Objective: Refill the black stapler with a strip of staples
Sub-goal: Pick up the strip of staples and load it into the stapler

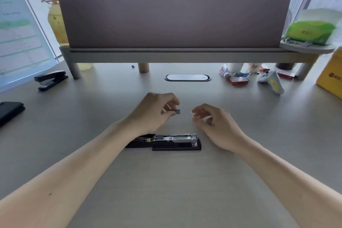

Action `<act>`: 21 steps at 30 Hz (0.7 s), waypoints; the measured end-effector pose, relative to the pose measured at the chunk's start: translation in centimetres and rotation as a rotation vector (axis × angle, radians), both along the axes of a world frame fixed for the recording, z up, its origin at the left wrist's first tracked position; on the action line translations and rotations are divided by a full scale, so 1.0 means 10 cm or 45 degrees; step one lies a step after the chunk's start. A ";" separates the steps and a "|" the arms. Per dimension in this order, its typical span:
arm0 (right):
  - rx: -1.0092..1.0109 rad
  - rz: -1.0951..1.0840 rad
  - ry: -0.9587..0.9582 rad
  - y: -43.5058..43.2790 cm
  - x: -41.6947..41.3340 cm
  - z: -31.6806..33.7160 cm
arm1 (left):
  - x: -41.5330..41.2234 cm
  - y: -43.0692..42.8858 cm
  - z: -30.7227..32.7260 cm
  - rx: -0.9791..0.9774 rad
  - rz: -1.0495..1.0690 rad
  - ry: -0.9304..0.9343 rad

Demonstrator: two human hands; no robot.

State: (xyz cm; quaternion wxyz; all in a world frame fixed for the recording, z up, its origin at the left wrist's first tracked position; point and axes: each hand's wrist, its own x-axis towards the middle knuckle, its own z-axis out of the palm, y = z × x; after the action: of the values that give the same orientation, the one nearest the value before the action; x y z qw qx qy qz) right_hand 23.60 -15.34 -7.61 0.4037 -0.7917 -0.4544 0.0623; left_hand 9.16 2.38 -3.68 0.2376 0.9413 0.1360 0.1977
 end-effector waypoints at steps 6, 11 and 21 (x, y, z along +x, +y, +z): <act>0.054 0.152 0.487 0.09 -0.17 0.26 | -0.19 -0.18 -0.01 0.017 -0.154 -0.115; 0.059 0.173 0.559 0.06 -0.22 0.25 | -0.28 -0.26 -0.04 0.022 -0.195 -0.164; 0.212 0.148 0.432 -0.09 -0.28 0.30 | -0.30 -0.29 0.11 -0.662 0.063 -0.068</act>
State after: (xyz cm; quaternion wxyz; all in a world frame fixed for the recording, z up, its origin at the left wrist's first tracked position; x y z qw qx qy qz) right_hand 20.75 -16.23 -4.66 0.5341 -0.7062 -0.4283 0.1803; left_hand 6.19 -0.52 -2.55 0.4700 0.8395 0.1989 0.1868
